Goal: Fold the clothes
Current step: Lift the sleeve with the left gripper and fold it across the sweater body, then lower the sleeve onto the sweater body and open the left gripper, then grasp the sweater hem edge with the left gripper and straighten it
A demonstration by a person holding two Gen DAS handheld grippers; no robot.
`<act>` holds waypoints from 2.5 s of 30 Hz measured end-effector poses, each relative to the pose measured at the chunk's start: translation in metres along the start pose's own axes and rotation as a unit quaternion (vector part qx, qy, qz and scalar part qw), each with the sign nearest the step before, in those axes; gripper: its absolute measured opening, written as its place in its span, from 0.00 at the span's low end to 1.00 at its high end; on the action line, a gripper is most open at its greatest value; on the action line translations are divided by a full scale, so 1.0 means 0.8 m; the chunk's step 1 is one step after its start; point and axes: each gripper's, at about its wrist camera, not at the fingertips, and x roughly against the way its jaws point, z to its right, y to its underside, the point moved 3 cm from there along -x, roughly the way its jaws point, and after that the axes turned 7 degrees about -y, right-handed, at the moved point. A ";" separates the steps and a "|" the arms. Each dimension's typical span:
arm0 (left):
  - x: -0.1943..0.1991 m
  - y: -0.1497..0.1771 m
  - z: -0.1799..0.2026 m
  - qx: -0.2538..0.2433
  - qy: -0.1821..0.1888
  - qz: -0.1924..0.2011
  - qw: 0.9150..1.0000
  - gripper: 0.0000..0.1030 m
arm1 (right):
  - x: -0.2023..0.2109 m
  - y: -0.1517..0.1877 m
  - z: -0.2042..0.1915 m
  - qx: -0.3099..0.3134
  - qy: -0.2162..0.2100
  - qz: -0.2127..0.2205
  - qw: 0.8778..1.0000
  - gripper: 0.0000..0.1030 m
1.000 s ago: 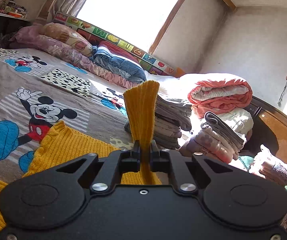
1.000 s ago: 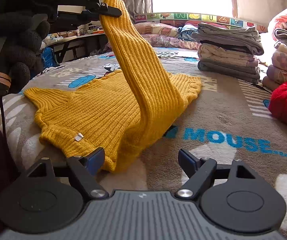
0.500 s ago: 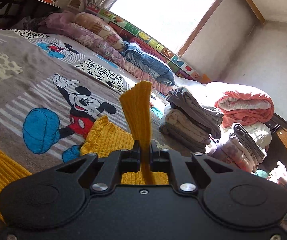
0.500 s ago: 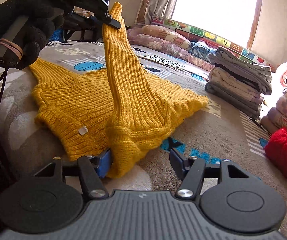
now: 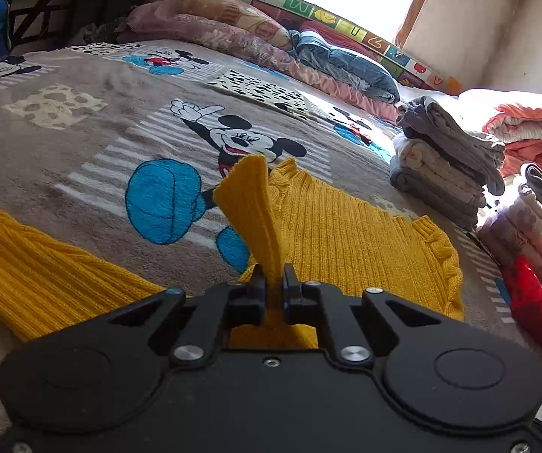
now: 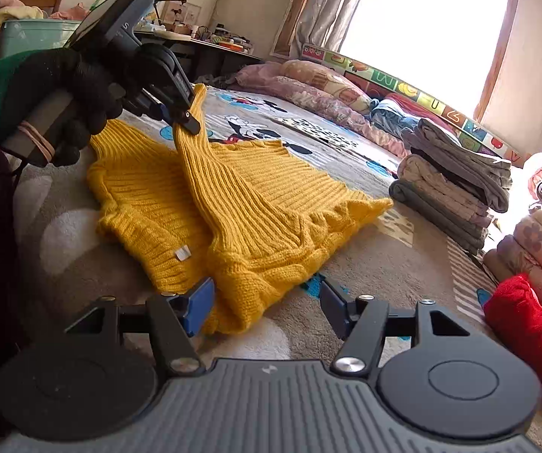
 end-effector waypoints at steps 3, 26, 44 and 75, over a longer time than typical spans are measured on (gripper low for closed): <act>0.002 -0.001 0.001 -0.004 -0.002 -0.001 1.000 0.07 | -0.010 -0.018 -0.004 0.008 -0.018 0.010 1.000 0.63; 0.000 -0.023 -0.007 0.016 -0.134 0.029 0.990 0.24 | -0.031 0.000 -0.005 -0.023 -0.102 0.037 0.994 0.76; -0.130 -0.043 0.290 -0.237 0.087 -0.086 0.964 0.36 | -0.066 0.008 -0.017 -0.032 -0.171 0.026 0.984 0.93; -0.262 -0.095 0.240 -0.097 0.111 -0.175 0.973 0.21 | -0.070 0.005 0.009 -0.085 -0.237 0.043 0.967 0.99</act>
